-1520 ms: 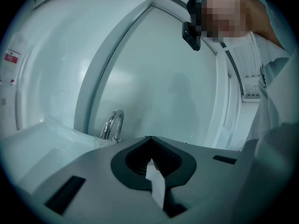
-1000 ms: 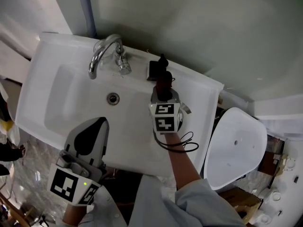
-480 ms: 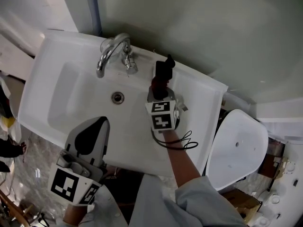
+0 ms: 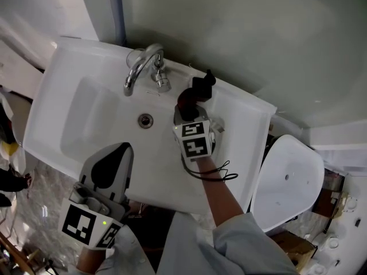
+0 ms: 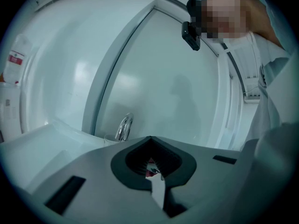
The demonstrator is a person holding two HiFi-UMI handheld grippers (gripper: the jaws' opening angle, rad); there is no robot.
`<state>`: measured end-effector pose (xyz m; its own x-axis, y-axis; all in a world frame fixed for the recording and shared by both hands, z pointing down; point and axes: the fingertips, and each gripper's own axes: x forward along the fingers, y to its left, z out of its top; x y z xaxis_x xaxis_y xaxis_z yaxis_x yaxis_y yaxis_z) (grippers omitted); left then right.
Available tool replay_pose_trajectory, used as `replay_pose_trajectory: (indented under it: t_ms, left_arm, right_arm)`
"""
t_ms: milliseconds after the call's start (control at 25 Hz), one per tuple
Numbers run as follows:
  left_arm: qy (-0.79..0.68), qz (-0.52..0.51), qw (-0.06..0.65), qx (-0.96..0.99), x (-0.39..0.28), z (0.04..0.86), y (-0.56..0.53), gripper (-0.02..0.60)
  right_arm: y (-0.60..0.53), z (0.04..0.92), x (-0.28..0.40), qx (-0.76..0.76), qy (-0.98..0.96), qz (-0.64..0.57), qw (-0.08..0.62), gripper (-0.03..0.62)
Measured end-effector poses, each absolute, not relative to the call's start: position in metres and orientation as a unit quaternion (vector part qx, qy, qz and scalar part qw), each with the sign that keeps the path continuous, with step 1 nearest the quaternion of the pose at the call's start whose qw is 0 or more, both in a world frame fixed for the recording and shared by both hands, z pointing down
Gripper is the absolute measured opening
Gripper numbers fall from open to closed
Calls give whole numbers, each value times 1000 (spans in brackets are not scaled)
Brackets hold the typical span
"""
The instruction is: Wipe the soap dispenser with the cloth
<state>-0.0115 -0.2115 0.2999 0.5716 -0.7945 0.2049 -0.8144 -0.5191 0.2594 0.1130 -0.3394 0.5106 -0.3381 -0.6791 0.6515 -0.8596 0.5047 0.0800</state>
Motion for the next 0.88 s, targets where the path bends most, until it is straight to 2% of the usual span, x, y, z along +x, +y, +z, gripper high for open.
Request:
replay_pose_trajectory:
  t_ms: [200, 880]
  left_arm:
    - [-466, 25, 164, 869, -17, 296, -212, -3]
    - [-451, 8, 157, 879, -10, 285, -222, -3]
  right_arm:
    - [-342, 505, 106, 469, -810, 140, 322, 55]
    - [-349, 479, 149, 508, -784, 130, 332, 55]
